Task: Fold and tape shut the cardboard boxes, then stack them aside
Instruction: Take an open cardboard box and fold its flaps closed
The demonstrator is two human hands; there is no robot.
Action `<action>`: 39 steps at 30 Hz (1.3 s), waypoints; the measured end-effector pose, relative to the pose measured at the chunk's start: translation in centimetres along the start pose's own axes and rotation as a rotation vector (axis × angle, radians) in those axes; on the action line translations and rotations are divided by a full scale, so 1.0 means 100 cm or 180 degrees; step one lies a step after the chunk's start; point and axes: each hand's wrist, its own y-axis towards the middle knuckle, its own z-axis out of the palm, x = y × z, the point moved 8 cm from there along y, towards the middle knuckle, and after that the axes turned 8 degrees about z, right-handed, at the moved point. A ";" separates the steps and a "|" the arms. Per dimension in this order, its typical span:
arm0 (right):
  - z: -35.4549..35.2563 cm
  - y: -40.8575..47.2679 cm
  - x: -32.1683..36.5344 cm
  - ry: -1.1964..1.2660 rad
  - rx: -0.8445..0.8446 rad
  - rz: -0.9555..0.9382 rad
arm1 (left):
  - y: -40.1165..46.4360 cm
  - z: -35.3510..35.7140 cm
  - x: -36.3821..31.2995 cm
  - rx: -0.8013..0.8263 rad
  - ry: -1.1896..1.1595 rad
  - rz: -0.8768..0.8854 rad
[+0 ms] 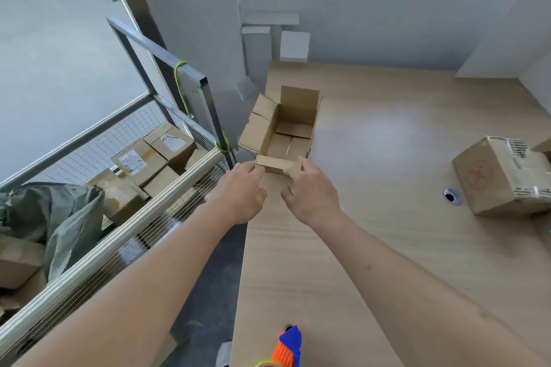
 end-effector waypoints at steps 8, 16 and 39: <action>0.036 0.076 -0.009 -0.0665 -0.0165 0.0257 | 0.081 0.042 0.030 0.0326 0.0527 0.0506; 0.055 0.119 -0.028 -0.0413 0.0009 0.0890 | 0.114 0.060 0.045 0.0397 0.0377 0.0756; 0.039 -0.056 -0.086 -0.0606 -0.0077 0.0472 | -0.032 0.065 -0.057 0.0609 0.0505 0.0399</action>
